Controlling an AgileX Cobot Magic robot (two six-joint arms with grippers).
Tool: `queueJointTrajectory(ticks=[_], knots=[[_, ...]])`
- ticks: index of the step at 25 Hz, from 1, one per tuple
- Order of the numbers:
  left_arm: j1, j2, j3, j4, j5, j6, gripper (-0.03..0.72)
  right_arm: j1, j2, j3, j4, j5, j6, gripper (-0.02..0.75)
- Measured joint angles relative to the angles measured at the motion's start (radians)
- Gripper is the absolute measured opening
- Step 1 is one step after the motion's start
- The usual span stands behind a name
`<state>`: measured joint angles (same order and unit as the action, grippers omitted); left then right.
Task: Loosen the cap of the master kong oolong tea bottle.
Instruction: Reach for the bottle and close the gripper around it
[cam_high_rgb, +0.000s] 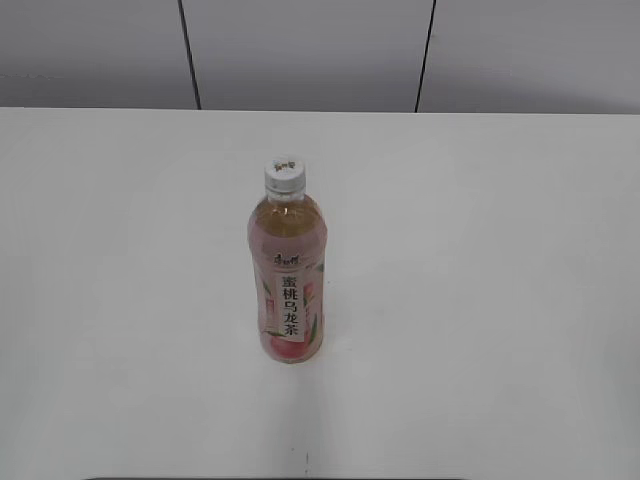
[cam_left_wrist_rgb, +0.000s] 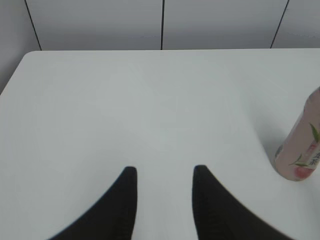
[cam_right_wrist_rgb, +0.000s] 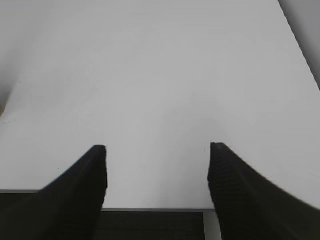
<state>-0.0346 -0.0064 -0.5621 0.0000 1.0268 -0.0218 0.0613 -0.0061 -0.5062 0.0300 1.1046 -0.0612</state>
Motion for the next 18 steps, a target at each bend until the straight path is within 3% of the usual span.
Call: queueJointTrajectory(ticks=[18], knots=[[0.000,0.000,0.000,0.000,0.000,0.000,0.240,0.000,0.000,0.000,0.000,0.000,0.000,0.482]])
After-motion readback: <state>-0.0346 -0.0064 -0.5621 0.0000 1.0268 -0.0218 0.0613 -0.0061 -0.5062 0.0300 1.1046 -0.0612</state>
